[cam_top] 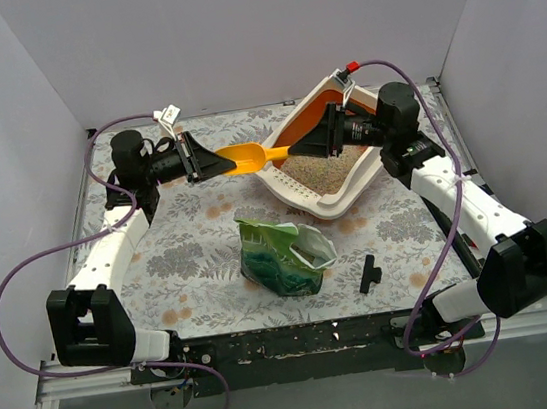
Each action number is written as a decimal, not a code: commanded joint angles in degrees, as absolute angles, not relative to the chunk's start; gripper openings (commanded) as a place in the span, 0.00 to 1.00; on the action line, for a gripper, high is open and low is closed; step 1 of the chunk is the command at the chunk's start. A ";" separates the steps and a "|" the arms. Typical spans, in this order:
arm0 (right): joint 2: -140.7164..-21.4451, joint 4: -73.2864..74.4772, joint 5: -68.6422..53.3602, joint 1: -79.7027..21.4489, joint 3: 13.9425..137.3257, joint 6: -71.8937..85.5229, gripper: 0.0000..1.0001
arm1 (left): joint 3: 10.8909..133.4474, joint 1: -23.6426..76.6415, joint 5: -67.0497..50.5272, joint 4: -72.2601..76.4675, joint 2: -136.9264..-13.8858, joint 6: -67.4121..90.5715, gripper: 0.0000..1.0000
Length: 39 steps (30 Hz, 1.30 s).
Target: Fill the litter box with clean litter
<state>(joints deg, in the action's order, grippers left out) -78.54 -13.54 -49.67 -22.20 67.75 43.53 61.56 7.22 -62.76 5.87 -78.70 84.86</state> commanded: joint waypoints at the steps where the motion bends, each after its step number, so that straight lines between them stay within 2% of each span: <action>1: -78.49 -16.52 -51.06 -22.41 69.87 43.50 0.46 | 61.96 6.77 -63.28 6.06 -79.01 84.02 0.00; 5: -78.66 -14.42 -51.24 -22.41 70.05 41.93 0.44 | 62.49 6.59 -63.46 5.54 -79.10 83.85 0.00; 12: -79.01 -8.61 -51.06 -22.41 71.54 37.88 0.52 | 63.81 6.50 -63.63 4.31 -79.80 83.14 0.00; 28: -80.33 -4.04 -50.89 -22.68 73.21 35.07 0.54 | 63.81 6.50 -63.98 4.31 -80.42 83.14 0.00; 35: -80.60 -3.96 -51.24 -22.85 73.74 34.98 0.53 | 63.81 6.50 -64.07 4.13 -80.51 82.88 0.00; 39: -80.95 -3.95 -51.77 -22.94 74.00 35.07 0.47 | 63.72 6.50 -63.98 4.04 -80.77 82.71 0.00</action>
<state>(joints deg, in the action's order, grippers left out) -80.66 -2.83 -50.28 -22.57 70.70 35.70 61.67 6.85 -63.72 4.21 -81.28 83.74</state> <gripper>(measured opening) 0.498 0.133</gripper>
